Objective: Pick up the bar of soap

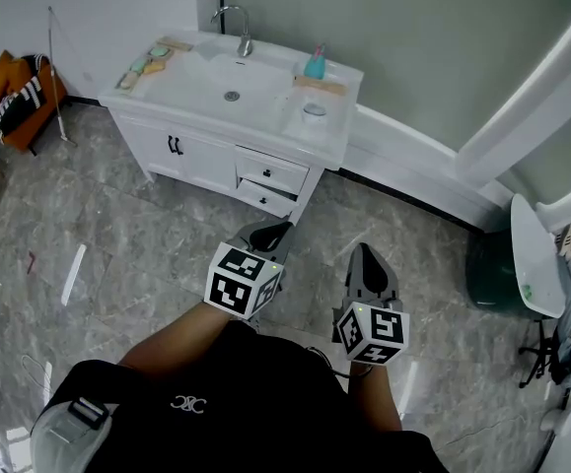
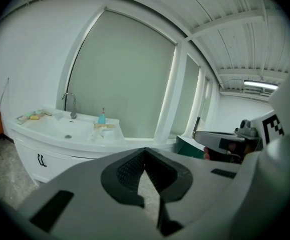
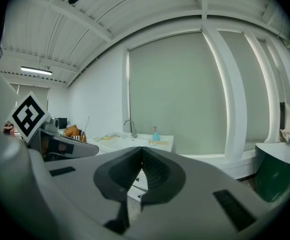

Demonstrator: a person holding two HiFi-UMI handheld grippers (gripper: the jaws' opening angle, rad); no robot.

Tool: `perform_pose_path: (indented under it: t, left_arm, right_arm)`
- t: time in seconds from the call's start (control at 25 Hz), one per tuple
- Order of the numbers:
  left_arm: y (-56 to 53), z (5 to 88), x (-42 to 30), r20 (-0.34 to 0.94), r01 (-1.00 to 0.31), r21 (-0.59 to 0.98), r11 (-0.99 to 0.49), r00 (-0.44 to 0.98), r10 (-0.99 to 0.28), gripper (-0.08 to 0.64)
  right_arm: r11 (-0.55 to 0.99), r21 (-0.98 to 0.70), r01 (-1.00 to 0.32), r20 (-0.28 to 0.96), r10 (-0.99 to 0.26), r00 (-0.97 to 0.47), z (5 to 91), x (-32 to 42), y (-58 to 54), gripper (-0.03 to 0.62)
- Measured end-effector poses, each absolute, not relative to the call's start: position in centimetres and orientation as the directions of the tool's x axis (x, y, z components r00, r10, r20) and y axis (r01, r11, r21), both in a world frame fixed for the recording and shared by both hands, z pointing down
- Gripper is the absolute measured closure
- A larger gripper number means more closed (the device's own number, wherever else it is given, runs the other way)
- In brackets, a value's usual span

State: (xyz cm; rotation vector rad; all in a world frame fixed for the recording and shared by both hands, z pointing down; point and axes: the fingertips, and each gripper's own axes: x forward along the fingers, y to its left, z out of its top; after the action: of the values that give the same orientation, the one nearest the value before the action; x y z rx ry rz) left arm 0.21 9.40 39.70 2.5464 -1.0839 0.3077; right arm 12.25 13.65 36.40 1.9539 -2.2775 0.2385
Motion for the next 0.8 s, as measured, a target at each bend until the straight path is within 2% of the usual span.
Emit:
perform_pose_path:
  t: [0.44, 0.8]
  left_arm:
    - [1.4, 40.2, -2.2, 0.329, -0.71, 0.243, -0.661, 0.701, -0.633, 0.549]
    - [-1.4, 41.4, -3.9, 0.346, -0.73, 0.262, -0.631, 0.681, -0.645, 0.549]
  right_arm:
    - [0.12, -0.025, -0.993, 0.198, -0.973, -0.122, 36.5, 10.2, 6.3, 0.586]
    - [0.149, -0.024, -0.989, 0.203, -0.967, -0.151, 37.3, 9.0, 2.9, 0.586]
